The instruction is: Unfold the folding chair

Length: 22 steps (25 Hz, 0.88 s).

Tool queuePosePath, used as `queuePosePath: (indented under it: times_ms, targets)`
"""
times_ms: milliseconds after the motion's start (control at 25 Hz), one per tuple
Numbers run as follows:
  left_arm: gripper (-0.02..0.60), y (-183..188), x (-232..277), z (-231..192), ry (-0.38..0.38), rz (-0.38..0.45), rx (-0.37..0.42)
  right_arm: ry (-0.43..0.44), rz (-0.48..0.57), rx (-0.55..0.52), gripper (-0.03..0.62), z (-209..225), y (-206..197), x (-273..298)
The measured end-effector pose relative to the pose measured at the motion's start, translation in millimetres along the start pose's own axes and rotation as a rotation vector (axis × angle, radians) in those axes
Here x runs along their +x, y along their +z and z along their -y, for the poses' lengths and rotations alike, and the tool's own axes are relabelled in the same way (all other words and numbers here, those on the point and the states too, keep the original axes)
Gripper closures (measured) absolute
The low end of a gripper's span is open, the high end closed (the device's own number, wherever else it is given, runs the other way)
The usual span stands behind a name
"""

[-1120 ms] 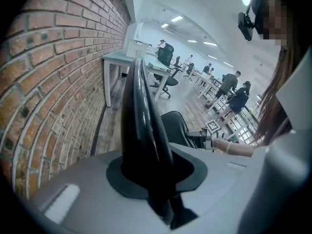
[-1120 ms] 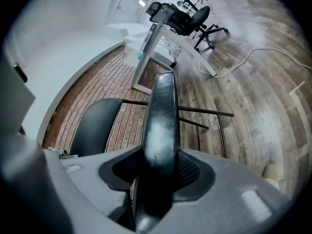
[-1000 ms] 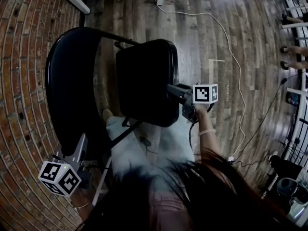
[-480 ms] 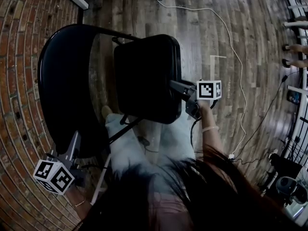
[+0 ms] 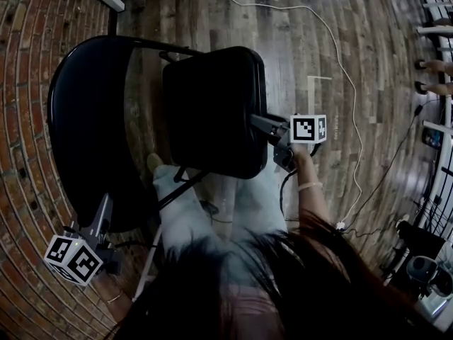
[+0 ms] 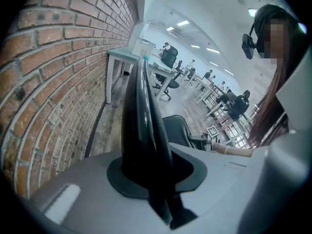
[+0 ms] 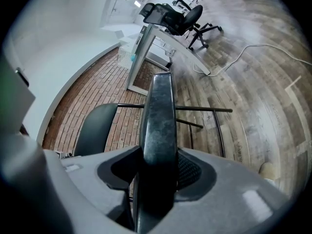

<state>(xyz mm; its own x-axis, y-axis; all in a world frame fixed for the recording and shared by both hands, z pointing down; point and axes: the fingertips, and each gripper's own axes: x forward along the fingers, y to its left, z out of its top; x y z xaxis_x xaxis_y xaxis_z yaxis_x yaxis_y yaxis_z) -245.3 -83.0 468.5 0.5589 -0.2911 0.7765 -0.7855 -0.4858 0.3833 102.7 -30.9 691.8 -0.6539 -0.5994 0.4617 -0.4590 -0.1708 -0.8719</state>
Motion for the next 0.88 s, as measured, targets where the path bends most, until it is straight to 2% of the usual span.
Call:
queuePosePath:
  times_ms: [680,880]
  targets:
    - [0.505,-9.1,9.8,-14.5,-0.040,0.003,-0.026,-0.005,0.022,0.034,0.378,30.1,0.2,-9.7]
    - [0.505,-10.8,13.3,-19.6,-0.051,0.002,-0.036,-0.001,0.029,0.016,0.373,36.3,2.5,-10.5]
